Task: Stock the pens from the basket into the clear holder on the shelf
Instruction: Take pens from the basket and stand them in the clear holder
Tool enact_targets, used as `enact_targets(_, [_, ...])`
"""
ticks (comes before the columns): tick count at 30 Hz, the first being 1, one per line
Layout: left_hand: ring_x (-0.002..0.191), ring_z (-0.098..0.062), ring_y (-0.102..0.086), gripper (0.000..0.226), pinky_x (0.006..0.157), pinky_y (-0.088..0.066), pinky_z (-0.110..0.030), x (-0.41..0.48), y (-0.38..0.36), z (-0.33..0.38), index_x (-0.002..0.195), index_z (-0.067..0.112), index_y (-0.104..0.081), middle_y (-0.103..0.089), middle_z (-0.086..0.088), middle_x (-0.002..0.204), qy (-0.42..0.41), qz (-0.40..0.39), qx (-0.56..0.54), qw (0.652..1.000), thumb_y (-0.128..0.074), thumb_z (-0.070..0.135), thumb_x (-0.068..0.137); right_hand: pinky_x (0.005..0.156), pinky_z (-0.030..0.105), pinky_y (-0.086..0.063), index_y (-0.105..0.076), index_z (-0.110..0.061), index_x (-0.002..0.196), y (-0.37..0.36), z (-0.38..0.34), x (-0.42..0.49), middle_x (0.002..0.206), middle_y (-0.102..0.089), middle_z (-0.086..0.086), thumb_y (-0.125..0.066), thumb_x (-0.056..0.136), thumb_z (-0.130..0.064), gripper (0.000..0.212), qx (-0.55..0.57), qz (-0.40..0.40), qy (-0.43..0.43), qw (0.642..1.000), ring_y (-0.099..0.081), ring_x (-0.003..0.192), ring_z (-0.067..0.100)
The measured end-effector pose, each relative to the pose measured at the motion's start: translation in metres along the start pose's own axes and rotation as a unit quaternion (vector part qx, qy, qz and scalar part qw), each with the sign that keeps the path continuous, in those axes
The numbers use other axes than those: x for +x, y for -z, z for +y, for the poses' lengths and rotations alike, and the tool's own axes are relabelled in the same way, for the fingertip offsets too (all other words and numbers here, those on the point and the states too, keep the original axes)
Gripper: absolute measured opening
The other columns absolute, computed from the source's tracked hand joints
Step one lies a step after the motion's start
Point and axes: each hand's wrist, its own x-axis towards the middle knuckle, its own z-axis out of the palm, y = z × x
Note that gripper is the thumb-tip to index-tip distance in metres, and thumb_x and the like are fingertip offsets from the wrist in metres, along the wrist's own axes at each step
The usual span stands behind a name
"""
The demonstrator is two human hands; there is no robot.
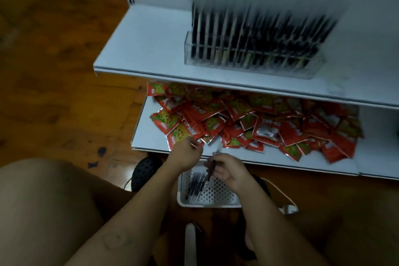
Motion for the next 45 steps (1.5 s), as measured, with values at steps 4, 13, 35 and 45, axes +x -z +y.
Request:
enact_targets(4, [0.079,-0.017,-0.060,0.013,0.065,-0.040,-0.024,-0.025,0.032,0.045,0.102,0.014,-0.060,-0.061,0.001,0.084,-0.066,0.044,-0.041,0.996,-0.058,0.022,0.093,0.074,0.029,-0.055,-0.068,-0.009,0.098,-0.007,-0.039,-0.048,0.101,-0.071,0.007,-0.068,0.089,-0.017,0.012,-0.089,0.000,0.137,0.987,-0.068,0.095,0.021])
enact_targets(13, [0.080,-0.016,-0.062,0.009,0.070,-0.048,-0.029,-0.061,0.095,0.130,0.092,0.023,-0.066,-0.069,0.000,0.090,-0.132,0.097,-0.158,0.974,-0.062,0.030,0.089,0.065,0.026,-0.057,-0.043,-0.035,0.138,-0.016,-0.142,-0.137,0.097,-0.064,0.003,-0.071,0.083,-0.001,0.071,-0.229,0.121,0.480,0.838,-0.068,0.076,0.015])
enact_targets(35, [0.079,-0.013,-0.054,0.039,0.079,-0.048,-0.035,0.042,0.153,0.153,0.127,0.024,-0.055,-0.061,-0.001,0.093,-0.062,0.226,-0.213,0.949,-0.061,0.012,0.090,0.076,-0.001,-0.039,-0.070,-0.016,0.109,0.005,-0.267,-0.096,0.108,-0.060,-0.001,-0.072,0.083,-0.017,0.026,-0.329,0.265,0.661,0.620,-0.059,0.077,0.008])
enact_targets(45, [0.082,-0.010,-0.056,0.040,0.084,-0.051,-0.036,0.041,0.153,0.148,0.127,0.022,-0.056,-0.063,-0.002,0.108,-0.077,0.226,-0.182,0.954,-0.064,0.015,0.089,0.069,-0.005,-0.031,-0.053,-0.027,0.136,0.020,-0.259,-0.114,0.105,-0.042,-0.003,-0.066,0.087,-0.014,0.053,-0.433,0.282,0.608,0.602,-0.046,0.066,0.005])
